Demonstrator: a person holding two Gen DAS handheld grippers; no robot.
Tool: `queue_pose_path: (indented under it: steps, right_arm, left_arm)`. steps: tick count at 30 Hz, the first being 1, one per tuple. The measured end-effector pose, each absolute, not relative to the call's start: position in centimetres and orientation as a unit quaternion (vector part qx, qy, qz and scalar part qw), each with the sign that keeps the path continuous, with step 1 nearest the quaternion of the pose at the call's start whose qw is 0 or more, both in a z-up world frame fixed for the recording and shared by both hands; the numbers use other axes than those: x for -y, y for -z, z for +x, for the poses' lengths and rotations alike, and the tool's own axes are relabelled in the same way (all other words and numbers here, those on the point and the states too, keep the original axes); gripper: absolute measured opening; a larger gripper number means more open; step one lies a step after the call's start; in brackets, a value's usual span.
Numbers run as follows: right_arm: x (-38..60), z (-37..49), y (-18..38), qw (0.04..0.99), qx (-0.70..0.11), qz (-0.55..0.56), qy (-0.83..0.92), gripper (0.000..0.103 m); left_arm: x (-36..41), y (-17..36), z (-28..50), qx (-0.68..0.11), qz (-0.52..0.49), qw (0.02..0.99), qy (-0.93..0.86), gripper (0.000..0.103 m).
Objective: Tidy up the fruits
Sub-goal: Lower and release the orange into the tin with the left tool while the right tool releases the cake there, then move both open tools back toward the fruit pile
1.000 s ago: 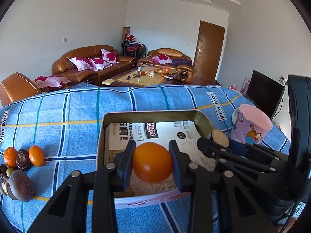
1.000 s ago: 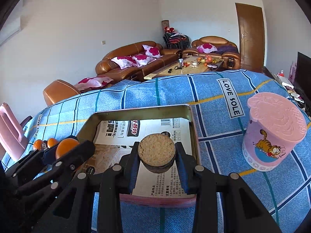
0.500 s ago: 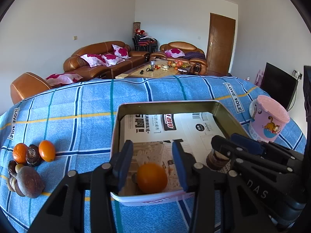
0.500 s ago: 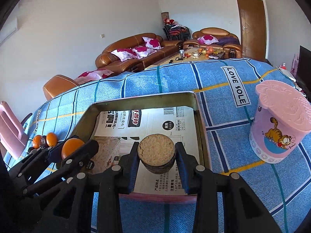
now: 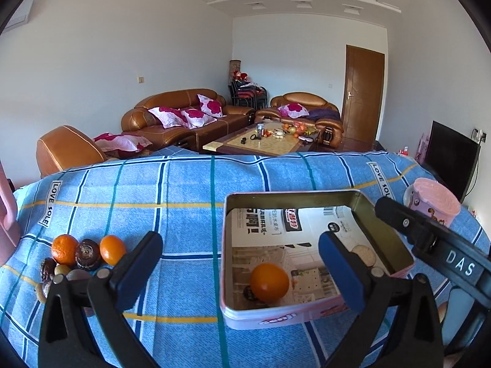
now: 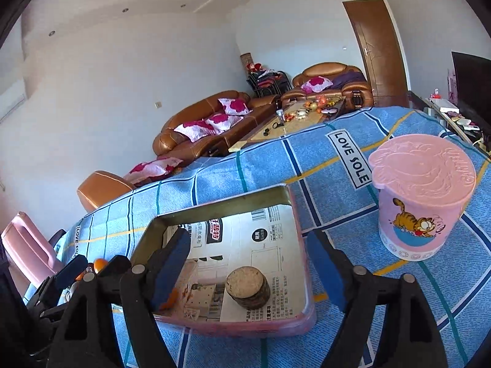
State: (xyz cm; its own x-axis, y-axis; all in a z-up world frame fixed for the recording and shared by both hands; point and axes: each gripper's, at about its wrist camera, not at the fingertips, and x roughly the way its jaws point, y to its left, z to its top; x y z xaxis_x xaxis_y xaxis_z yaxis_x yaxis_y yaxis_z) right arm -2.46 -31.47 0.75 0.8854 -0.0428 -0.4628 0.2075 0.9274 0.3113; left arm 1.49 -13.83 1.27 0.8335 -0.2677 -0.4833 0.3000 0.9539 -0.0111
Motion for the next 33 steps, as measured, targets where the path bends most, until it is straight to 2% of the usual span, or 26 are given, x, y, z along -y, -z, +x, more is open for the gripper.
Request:
queue_pose_path:
  steps: [5, 7, 17, 33]
  right_arm:
    - [30.2, -3.9, -1.9, 0.970, -0.173, 0.121, 0.120, 0.081]
    - [29.8, -4.3, -2.2, 0.972, -0.159, 0.097, 0.140, 0.084]
    - [28.6, -4.3, -1.9, 0.971, -0.171, 0.071, 0.153, 0.085]
    - [25.9, -4.7, -1.0, 0.961, -0.211, 0.120, 0.130, 0.085]
  left_arm:
    - [12.8, -1.4, 0.9, -0.226, 0.052, 0.965, 0.125, 0.103]
    - [12.3, -1.4, 0.7, -0.214, 0.060, 0.969, 0.111, 0.103]
    - [10.3, -1.0, 0.3, -0.207, 0.076, 0.971, 0.089, 0.103]
    - [6.5, -0.5, 0.3, -0.235, 0.055, 0.966, 0.089, 0.103]
